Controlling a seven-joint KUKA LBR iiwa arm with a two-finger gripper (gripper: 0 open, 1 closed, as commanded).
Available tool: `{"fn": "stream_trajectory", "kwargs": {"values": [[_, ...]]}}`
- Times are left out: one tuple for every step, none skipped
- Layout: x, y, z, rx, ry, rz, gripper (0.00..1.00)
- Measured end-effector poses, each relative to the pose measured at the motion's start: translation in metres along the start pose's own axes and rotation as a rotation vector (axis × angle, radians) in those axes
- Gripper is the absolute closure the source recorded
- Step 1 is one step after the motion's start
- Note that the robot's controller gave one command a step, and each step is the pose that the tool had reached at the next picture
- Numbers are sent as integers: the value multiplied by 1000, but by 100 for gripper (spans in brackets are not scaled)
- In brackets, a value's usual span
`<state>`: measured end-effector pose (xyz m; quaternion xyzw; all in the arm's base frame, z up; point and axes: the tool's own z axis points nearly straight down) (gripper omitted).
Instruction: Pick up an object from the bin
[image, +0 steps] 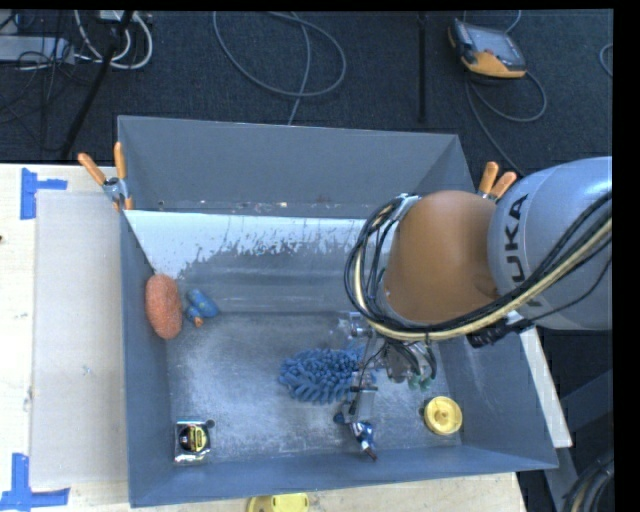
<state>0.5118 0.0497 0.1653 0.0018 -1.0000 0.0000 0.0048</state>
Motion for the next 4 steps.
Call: {"fn": "stream_trajectory", "kwargs": {"values": [[-2, 0, -4, 0, -8, 1, 0], [-27, -26, 81, -1, -15, -114, 100], [-27, -26, 81, -1, -15, -113, 100], [-47, -46, -108, 0, -12, -83, 100]]}}
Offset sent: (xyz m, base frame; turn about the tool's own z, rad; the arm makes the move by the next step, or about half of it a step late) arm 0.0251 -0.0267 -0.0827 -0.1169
